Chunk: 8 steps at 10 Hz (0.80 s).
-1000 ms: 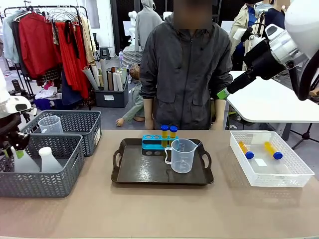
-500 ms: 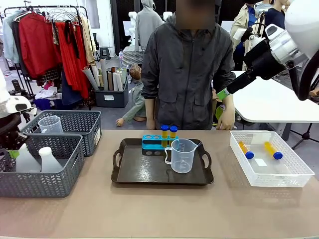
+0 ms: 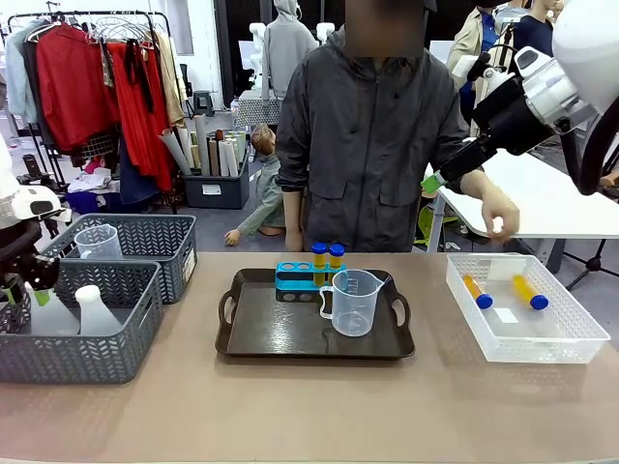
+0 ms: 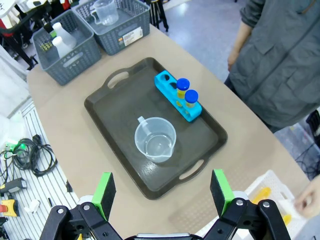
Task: Prepare the laboratory tools.
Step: Pick up one Small flask and place it on the Handle tray.
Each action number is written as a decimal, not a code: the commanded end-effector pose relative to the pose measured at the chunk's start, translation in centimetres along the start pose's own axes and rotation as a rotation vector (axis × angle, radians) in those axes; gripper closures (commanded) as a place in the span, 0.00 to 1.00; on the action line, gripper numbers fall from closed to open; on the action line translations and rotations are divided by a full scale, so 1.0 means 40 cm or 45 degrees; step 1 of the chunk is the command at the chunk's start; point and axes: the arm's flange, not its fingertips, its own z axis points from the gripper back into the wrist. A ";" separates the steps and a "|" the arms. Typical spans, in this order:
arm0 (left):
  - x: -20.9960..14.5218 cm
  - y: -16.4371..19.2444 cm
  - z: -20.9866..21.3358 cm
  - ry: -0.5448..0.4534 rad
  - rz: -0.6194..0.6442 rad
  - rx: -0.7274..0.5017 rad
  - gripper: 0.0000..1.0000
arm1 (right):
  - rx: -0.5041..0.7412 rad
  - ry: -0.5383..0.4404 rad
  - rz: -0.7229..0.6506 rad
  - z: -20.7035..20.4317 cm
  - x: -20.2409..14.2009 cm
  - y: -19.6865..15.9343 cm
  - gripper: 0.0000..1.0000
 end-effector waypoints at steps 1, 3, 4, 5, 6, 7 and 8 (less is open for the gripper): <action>0.026 0.016 -0.006 -0.033 0.010 -0.009 0.00 | 0.002 -0.006 0.012 0.001 0.000 -0.002 0.00; 0.045 0.019 -0.023 -0.042 0.010 -0.009 0.00 | 0.002 -0.006 0.012 0.001 0.000 -0.002 0.00; 0.052 0.022 -0.027 -0.047 0.009 -0.007 0.03 | 0.002 -0.006 0.012 0.001 0.000 -0.002 0.00; 0.054 0.024 -0.029 -0.051 0.015 -0.009 0.13 | 0.002 -0.006 0.012 0.001 0.000 -0.002 0.00; 0.057 0.025 -0.030 -0.055 0.018 -0.010 0.33 | 0.002 -0.006 0.012 0.001 0.000 -0.002 0.00; 0.060 0.027 -0.031 -0.058 0.019 -0.017 0.52 | 0.002 -0.006 0.012 0.001 0.000 -0.002 0.00; 0.058 0.025 -0.031 -0.059 0.020 -0.024 0.72 | 0.002 -0.006 0.012 0.001 0.000 -0.002 0.00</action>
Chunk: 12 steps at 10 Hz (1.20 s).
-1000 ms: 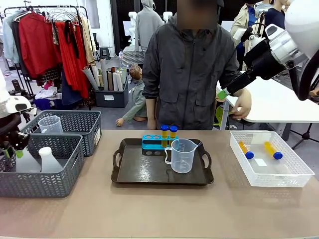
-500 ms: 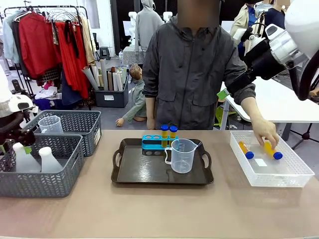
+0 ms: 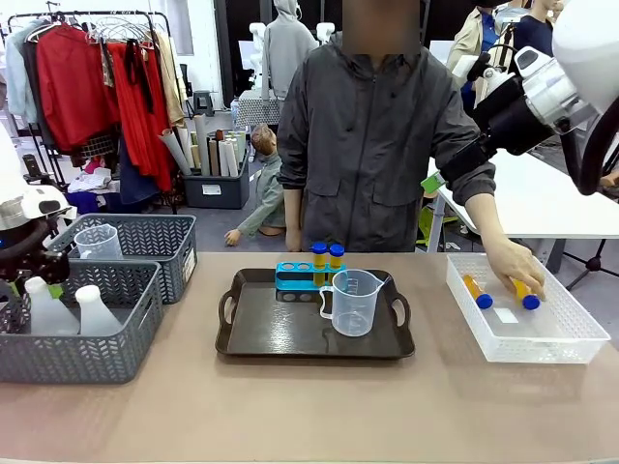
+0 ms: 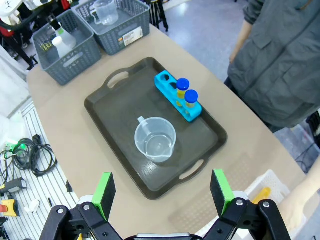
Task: Prepare the laboratory tools.
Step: Pick up one Small flask and place it on the Handle tray.
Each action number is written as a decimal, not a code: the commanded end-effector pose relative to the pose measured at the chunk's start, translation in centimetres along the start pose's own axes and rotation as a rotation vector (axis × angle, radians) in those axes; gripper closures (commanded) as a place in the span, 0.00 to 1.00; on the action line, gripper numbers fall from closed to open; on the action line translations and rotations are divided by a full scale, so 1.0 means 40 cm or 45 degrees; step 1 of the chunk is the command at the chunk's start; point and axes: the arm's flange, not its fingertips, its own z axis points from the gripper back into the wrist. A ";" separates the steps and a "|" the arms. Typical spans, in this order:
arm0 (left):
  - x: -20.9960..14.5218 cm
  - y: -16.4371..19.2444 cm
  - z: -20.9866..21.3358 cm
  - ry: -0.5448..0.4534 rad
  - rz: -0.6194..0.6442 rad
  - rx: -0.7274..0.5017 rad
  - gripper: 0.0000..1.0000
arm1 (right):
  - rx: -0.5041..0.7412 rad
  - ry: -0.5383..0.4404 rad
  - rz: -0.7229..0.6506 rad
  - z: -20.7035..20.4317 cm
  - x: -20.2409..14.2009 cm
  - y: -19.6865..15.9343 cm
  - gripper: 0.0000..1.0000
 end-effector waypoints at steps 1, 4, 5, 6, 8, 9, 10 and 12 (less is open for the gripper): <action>0.000 0.014 0.003 -0.020 0.010 -0.028 0.91 | 0.002 -0.006 0.012 0.001 0.000 -0.002 0.00; -0.004 0.013 0.018 -0.022 0.016 -0.042 1.00 | 0.002 -0.006 0.012 0.001 0.000 -0.002 0.00; -0.006 0.011 0.032 -0.034 0.015 -0.047 1.00 | 0.002 -0.006 0.012 0.001 0.000 -0.002 0.00; -0.005 0.010 0.054 -0.051 0.005 -0.047 1.00 | 0.002 -0.006 0.012 0.001 0.000 -0.002 0.00; -0.004 -0.007 0.145 -0.072 -0.017 -0.058 1.00 | 0.002 -0.006 0.012 0.001 0.000 -0.002 0.00; -0.007 -0.025 0.222 -0.114 -0.056 -0.046 1.00 | 0.002 -0.006 0.012 0.001 0.000 -0.002 0.00; -0.004 -0.043 0.296 -0.149 -0.110 -0.032 1.00 | 0.002 -0.006 0.012 0.001 0.000 -0.002 0.00; 0.013 -0.086 0.442 -0.174 -0.174 0.025 1.00 | 0.002 -0.006 0.012 0.001 0.000 -0.002 0.00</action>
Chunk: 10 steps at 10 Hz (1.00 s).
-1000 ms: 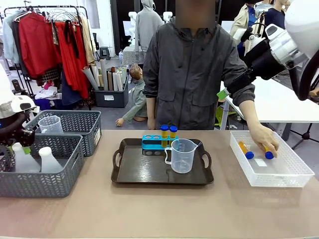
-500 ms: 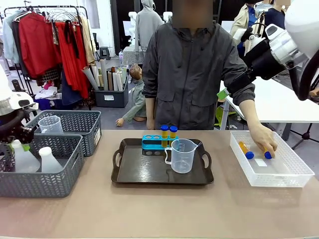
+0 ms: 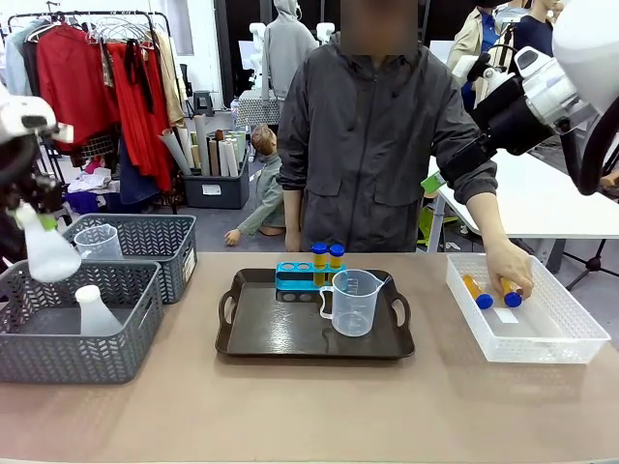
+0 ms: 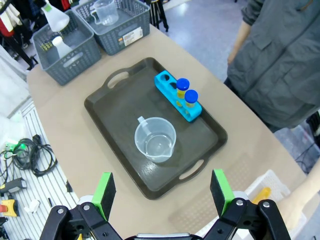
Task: Prepare the laboratory tools.
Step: Pick up one Small flask and place it on the Handle tray.
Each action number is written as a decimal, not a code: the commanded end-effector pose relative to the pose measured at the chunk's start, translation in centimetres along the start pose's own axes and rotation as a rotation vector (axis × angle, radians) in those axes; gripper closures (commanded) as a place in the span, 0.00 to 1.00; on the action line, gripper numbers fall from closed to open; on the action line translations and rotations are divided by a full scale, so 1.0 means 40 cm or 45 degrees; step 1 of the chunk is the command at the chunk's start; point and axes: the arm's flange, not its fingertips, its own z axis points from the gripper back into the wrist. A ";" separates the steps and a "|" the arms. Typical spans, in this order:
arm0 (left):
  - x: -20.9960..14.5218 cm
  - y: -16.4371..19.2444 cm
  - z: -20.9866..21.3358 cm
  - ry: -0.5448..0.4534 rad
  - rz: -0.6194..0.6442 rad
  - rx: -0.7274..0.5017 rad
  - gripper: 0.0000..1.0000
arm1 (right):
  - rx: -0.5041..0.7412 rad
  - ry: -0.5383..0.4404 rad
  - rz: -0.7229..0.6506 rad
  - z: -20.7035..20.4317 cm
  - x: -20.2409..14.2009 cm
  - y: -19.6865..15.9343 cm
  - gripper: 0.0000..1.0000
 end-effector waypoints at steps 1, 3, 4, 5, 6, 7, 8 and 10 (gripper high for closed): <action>0.045 -0.029 0.114 -0.033 -0.070 0.077 1.00 | 0.002 -0.006 0.012 0.001 0.000 -0.002 0.00; 0.079 -0.091 0.234 -0.080 -0.120 0.120 1.00 | 0.002 -0.006 0.012 0.001 0.000 -0.002 0.00; 0.088 -0.127 0.296 -0.120 -0.158 0.113 1.00 | 0.002 -0.006 0.012 0.001 0.000 -0.002 0.00; 0.090 -0.173 0.361 -0.147 -0.227 0.129 1.00 | 0.002 -0.006 0.012 0.001 0.000 -0.002 0.00; 0.093 -0.208 0.406 -0.157 -0.280 0.138 1.00 | 0.002 -0.006 0.012 0.001 0.000 -0.002 0.00; 0.097 -0.234 0.447 -0.177 -0.326 0.143 1.00 | 0.002 -0.006 0.012 0.001 0.000 -0.002 0.00; 0.096 -0.254 0.484 -0.193 -0.375 0.144 1.00 | 0.002 -0.006 0.012 0.001 0.000 -0.002 0.00; 0.080 -0.274 0.527 -0.219 -0.454 0.100 1.00 | 0.002 -0.006 0.012 0.001 0.000 -0.002 0.00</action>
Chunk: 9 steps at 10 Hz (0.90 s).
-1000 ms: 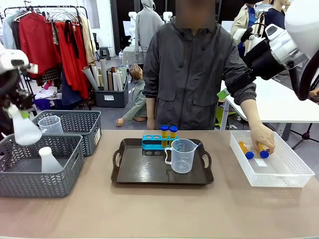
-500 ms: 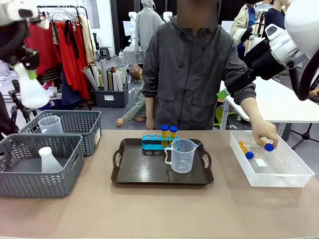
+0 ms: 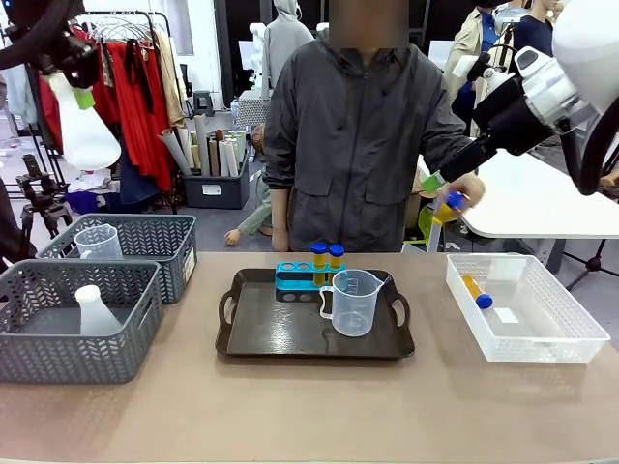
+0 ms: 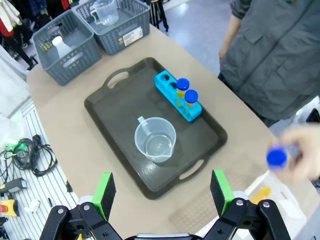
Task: Prepare the laboratory tools.
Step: Pick up one Small flask and place it on the Handle tray.
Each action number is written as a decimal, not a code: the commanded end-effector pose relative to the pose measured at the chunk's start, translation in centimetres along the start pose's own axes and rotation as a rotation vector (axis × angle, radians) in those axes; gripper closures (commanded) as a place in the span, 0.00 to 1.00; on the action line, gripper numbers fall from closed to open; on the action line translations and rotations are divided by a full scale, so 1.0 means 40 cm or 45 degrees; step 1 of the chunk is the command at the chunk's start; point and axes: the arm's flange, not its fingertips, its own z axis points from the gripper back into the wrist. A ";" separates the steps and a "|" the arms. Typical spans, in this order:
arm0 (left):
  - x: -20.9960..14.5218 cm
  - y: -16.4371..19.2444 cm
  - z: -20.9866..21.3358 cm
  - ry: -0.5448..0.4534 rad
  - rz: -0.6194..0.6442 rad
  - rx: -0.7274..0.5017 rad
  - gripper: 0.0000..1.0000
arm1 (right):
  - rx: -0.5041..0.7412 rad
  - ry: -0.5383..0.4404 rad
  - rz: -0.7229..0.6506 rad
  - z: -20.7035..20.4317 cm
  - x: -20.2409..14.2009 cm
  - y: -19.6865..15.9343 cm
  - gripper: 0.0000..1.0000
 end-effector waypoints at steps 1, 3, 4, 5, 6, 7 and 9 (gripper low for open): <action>-0.004 0.007 -0.022 0.012 0.039 0.004 1.00 | 0.002 -0.006 0.012 0.001 0.000 -0.002 0.00; -0.004 0.007 -0.022 0.012 0.039 0.004 1.00 | 0.002 -0.006 0.012 0.001 0.000 -0.002 0.00; -0.004 0.007 -0.022 0.012 0.039 0.004 1.00 | 0.002 -0.006 0.012 0.001 0.000 -0.002 0.00; -0.004 0.007 -0.022 0.012 0.039 0.004 1.00 | 0.002 -0.006 0.012 0.001 0.000 -0.002 0.00; -0.004 0.007 -0.022 0.012 0.039 0.004 1.00 | 0.002 -0.006 0.012 0.001 0.000 -0.002 0.00; 0.007 0.005 -0.024 0.021 0.022 -0.007 1.00 | 0.002 -0.006 0.012 0.001 0.000 -0.002 0.00; 0.060 -0.073 0.010 -0.052 -0.204 -0.034 1.00 | 0.002 -0.006 0.012 0.001 0.000 -0.002 0.00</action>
